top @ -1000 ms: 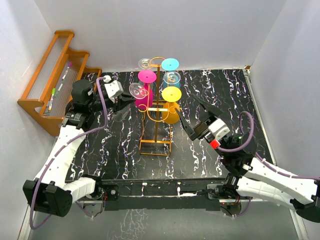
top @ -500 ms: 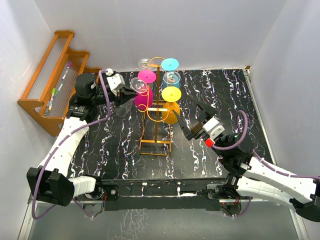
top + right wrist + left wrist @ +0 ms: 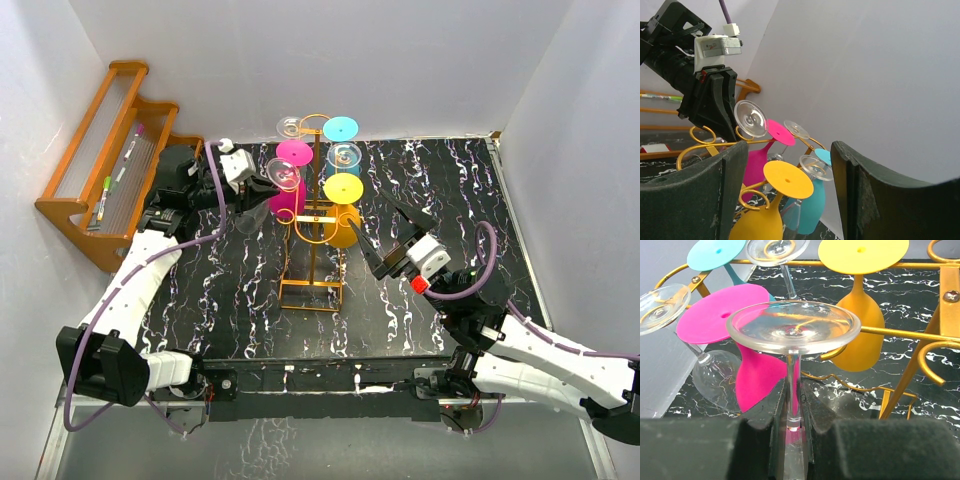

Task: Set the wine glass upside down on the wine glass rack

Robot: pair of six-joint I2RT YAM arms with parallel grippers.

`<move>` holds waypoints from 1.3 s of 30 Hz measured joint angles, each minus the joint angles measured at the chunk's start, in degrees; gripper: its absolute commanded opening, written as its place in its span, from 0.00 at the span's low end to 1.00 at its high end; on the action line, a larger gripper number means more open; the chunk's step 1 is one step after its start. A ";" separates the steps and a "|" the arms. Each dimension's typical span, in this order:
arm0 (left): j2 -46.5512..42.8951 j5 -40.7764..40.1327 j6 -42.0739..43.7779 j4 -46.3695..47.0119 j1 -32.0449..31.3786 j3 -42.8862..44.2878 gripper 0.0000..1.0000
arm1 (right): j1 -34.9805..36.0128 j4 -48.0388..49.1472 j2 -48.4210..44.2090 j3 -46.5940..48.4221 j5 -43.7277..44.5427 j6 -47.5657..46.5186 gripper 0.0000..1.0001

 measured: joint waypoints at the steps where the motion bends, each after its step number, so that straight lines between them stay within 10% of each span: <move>1: 0.15 0.00 0.11 -0.02 -0.07 0.04 0.00 | 0.00 -0.09 -0.02 0.00 0.04 -0.04 0.70; 27: 0.22 1.77 1.33 -1.53 -2.73 0.87 0.00 | 0.00 -0.81 0.17 0.00 0.90 -0.35 0.70; 32: 0.20 1.75 1.25 -1.01 -2.89 0.74 0.33 | 0.00 -0.83 0.17 0.00 0.90 -0.33 0.70; 39: 0.20 1.73 0.92 0.26 -2.89 -0.31 0.36 | 0.00 -0.81 0.17 0.00 0.90 -0.31 0.70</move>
